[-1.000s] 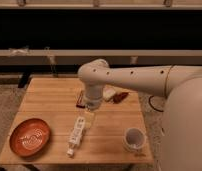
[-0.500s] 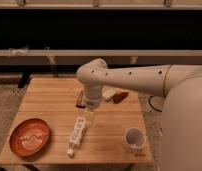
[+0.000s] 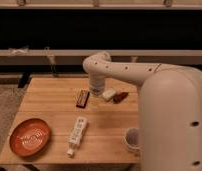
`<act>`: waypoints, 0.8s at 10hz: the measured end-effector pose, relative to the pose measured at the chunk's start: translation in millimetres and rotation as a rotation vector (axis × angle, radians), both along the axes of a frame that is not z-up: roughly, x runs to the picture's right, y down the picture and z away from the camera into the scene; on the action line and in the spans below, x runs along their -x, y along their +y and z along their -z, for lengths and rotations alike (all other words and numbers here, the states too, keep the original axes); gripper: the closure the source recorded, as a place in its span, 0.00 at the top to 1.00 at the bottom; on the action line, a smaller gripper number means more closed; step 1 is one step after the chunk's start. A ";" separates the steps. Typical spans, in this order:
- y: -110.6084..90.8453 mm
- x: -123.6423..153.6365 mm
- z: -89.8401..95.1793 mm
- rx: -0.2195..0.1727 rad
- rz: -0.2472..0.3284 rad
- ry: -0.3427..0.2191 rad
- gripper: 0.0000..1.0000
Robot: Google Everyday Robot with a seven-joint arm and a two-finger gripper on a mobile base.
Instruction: Place the white sponge in the ceramic cup
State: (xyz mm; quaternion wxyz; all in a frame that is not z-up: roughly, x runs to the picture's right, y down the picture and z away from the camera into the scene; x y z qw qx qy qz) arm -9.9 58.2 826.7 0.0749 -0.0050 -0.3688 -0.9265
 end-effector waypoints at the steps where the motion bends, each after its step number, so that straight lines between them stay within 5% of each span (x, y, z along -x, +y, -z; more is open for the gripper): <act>1: -11.7 -6.9 -23.0 -0.005 0.003 -0.011 0.80; 5: -42.8 -36.1 -125.7 -0.028 0.014 -0.048 0.80; 8: -49.1 -53.4 -158.7 -0.046 0.012 -0.046 0.80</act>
